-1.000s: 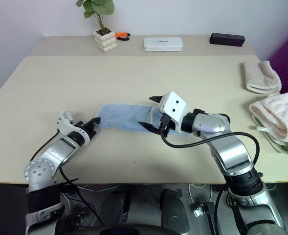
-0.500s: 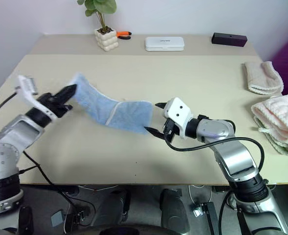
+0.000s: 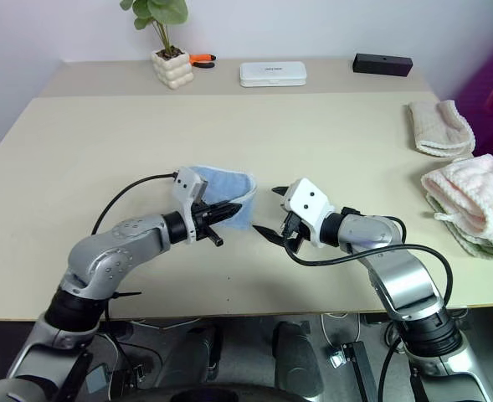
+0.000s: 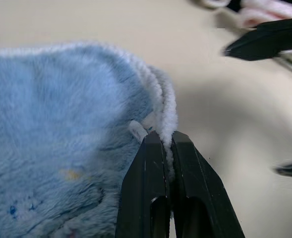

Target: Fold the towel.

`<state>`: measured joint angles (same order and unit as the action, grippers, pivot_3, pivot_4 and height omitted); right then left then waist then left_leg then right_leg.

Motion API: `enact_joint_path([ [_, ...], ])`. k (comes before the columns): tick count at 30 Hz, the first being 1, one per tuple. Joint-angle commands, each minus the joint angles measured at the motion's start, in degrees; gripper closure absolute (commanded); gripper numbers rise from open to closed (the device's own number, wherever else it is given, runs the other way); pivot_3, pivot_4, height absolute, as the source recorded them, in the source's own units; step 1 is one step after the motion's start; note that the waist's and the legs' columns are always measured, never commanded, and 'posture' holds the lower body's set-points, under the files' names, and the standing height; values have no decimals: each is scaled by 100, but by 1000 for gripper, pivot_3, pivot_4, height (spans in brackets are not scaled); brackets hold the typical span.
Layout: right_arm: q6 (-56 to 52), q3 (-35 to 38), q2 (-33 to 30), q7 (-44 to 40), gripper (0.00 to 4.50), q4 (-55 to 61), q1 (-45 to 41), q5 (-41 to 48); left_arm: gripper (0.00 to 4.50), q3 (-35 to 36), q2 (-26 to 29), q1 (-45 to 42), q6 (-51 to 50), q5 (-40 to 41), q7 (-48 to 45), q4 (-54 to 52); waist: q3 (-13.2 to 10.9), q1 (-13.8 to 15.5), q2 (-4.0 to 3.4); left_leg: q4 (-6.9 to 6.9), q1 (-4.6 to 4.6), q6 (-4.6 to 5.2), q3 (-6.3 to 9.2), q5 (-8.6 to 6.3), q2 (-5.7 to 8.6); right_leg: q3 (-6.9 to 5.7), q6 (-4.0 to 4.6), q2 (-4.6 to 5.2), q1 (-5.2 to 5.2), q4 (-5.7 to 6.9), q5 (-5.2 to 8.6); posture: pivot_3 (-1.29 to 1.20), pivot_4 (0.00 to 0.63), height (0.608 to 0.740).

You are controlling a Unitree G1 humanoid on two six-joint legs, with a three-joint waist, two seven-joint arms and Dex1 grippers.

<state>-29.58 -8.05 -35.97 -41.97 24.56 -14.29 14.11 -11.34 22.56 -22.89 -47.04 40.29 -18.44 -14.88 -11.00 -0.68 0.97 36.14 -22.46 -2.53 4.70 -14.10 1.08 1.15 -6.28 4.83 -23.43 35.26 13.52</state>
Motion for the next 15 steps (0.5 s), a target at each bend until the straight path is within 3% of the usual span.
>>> enact_joint_path([
  [1,89,176,-45,56,0,223,11,-23,3063,377,-71,0,-14,154,-178,-357,0,-9,0,0,0,0,0,0,0,1,0,0,-1,0,0,0,150,738],
  [5,75,195,-22,64,0,181,-36,-16,1169,1087,136,198,-177,800,-541,-842,0,-17,0,-1,1,0,0,0,-1,0,1,0,-2,2,0,0,150,738],
  [8,-1,273,75,96,0,132,-155,114,1169,1911,573,404,-185,1179,-772,-966,-1,-26,-2,-1,2,0,1,0,-2,0,2,0,-2,2,1,0,150,738],
  [10,-133,336,204,127,548,90,-316,280,1091,2353,742,394,-52,1091,-622,-772,-1,-15,-2,-1,3,0,1,0,-2,0,6,-1,-3,6,3,0,150,738],
  [11,-229,354,290,146,826,72,-431,374,1091,2473,819,362,83,866,-510,-637,-1,-13,-2,-1,3,0,1,0,-2,0,10,-1,-3,6,5,0,150,738],
  [15,-583,217,790,334,2924,-144,-935,589,2923,2280,1037,298,574,1,-470,-314,0,1,-1,1,3,0,1,0,-1,0,6,0,1,4,3,0,150,738],
])
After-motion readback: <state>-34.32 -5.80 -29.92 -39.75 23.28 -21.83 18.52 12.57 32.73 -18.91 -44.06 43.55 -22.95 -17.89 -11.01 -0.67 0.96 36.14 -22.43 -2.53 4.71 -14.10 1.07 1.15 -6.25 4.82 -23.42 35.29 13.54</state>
